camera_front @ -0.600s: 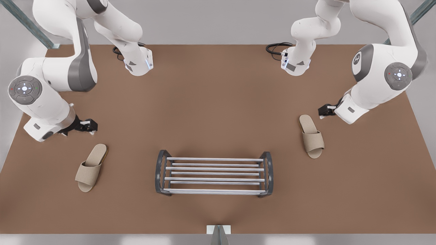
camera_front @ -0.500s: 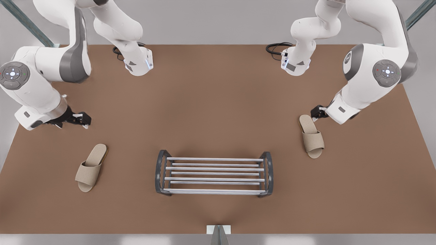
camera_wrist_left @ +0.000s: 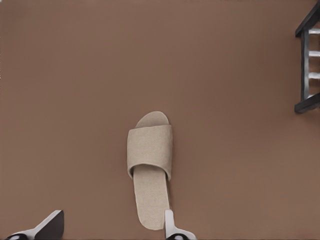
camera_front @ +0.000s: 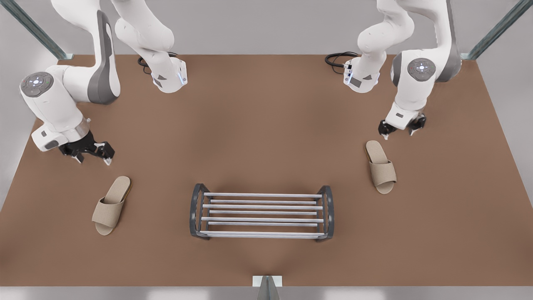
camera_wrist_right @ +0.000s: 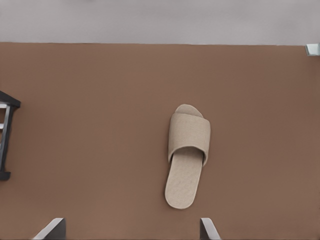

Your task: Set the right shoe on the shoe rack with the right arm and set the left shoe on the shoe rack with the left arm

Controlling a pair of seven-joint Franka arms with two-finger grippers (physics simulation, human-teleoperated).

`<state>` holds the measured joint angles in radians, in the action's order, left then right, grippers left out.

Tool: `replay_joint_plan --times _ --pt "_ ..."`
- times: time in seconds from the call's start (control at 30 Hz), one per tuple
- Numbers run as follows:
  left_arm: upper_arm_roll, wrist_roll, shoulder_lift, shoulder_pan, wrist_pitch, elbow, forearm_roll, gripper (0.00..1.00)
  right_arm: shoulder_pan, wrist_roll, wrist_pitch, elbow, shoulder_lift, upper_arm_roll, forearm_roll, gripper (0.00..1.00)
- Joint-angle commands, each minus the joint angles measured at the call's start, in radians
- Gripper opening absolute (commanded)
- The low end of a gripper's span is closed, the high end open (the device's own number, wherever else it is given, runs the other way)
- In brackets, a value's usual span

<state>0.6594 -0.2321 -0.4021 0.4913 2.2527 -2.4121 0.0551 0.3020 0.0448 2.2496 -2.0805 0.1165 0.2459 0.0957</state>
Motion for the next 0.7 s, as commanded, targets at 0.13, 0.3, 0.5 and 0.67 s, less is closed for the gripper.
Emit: replay_joint_plan --times 0.13,0.3,0.5,0.67 --pt "0.126 -0.372 -0.055 0.062 0.752 -0.268 0.006 1.0 0.175 -0.186 1.262 -0.544 0.014 0.001 0.001 1.0" --pt "0.137 -0.363 -0.066 0.096 0.988 -0.424 0.006 0.99 0.19 -0.171 1.257 -0.53 -0.078 0.004 -0.001 1.0" --pt "0.416 -0.363 -0.003 0.426 1.101 -0.438 0.008 0.99 0.278 -0.174 1.256 -0.532 -0.281 0.003 -0.007 1.0" --pt "0.417 -0.362 0.114 0.452 1.093 -0.44 0.028 0.99 0.162 -0.169 1.254 -0.5 -0.383 0.007 -0.017 1.0"
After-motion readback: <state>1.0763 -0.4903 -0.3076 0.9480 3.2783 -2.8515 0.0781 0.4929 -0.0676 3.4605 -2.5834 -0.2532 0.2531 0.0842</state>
